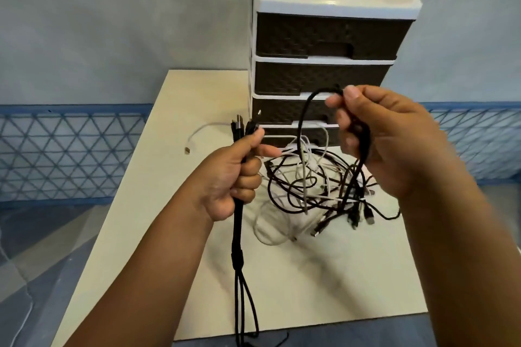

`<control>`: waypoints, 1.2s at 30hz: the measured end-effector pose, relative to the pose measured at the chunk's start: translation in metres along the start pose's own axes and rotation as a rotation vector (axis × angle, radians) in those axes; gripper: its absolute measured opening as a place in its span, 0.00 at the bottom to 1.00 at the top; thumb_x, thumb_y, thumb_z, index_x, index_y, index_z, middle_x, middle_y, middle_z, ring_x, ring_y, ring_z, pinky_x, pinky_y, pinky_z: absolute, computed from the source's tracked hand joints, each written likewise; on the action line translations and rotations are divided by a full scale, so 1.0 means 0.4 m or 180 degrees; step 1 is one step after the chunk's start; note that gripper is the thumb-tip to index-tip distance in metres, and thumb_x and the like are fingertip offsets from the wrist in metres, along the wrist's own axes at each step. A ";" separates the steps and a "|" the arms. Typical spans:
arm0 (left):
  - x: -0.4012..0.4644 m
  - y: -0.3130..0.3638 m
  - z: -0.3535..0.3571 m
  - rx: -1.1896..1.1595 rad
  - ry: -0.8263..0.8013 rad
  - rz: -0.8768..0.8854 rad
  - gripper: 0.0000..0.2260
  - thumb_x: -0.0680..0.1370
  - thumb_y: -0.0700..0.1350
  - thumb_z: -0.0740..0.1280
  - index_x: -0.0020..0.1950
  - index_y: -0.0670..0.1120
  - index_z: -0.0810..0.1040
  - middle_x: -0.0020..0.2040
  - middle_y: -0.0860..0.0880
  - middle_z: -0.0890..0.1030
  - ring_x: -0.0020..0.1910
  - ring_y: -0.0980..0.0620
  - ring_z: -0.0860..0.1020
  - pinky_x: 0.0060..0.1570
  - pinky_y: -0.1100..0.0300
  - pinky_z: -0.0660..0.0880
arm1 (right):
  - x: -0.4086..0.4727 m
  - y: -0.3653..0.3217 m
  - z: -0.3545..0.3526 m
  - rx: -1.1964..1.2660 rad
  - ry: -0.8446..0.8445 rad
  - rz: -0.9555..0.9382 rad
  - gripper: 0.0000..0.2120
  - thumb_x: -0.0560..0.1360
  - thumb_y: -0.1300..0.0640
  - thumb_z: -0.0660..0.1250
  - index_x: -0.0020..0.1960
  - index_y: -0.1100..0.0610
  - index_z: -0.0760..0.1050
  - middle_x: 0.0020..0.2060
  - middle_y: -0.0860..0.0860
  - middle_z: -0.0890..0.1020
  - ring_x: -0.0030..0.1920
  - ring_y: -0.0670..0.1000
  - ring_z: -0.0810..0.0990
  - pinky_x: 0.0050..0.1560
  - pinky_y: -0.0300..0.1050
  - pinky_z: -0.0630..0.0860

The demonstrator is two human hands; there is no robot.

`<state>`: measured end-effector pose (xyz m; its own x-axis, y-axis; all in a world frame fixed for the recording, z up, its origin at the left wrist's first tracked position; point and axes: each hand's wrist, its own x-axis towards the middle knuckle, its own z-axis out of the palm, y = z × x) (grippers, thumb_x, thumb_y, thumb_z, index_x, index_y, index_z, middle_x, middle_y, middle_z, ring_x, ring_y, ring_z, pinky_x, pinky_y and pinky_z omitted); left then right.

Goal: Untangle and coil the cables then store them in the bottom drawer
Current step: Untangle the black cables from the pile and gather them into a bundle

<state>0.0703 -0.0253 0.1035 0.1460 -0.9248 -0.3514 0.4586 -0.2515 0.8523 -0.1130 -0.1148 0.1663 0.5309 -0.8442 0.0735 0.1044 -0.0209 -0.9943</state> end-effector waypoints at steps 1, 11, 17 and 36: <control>0.000 -0.001 0.009 0.0034 -0.0012 -0.0003 0.18 0.78 0.58 0.62 0.44 0.46 0.83 0.24 0.55 0.55 0.21 0.59 0.52 0.22 0.66 0.46 | 0.001 -0.003 -0.007 0.0125 -0.0126 -0.0045 0.12 0.81 0.55 0.60 0.47 0.57 0.80 0.31 0.48 0.75 0.30 0.46 0.69 0.30 0.36 0.66; 0.011 0.005 0.109 -0.0185 -0.0077 -0.0053 0.24 0.78 0.61 0.61 0.27 0.48 0.78 0.23 0.56 0.55 0.18 0.61 0.52 0.19 0.68 0.46 | -0.057 0.056 -0.046 0.0294 -0.2034 -0.0227 0.08 0.76 0.59 0.64 0.50 0.64 0.77 0.36 0.56 0.79 0.35 0.51 0.76 0.36 0.41 0.76; -0.005 0.011 0.123 -0.0298 -0.0287 0.0249 0.12 0.73 0.48 0.66 0.30 0.49 0.71 0.23 0.55 0.57 0.19 0.60 0.54 0.21 0.67 0.47 | -0.046 0.157 -0.083 -0.0368 -0.1773 0.0592 0.11 0.79 0.52 0.64 0.51 0.58 0.80 0.43 0.56 0.82 0.40 0.54 0.82 0.42 0.44 0.78; -0.036 0.020 0.140 -0.0282 0.0153 0.0193 0.22 0.72 0.64 0.62 0.39 0.47 0.84 0.24 0.56 0.52 0.19 0.61 0.51 0.21 0.69 0.46 | 0.058 -0.009 -0.037 -0.0017 -0.1172 -0.1305 0.10 0.81 0.59 0.60 0.52 0.64 0.78 0.37 0.60 0.80 0.36 0.55 0.83 0.42 0.46 0.80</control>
<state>0.0227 -0.0302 0.1371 0.2168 -0.9222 -0.3202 0.5231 -0.1672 0.8357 -0.1137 -0.1423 0.1705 0.7068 -0.5233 0.4761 0.3608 -0.3123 -0.8788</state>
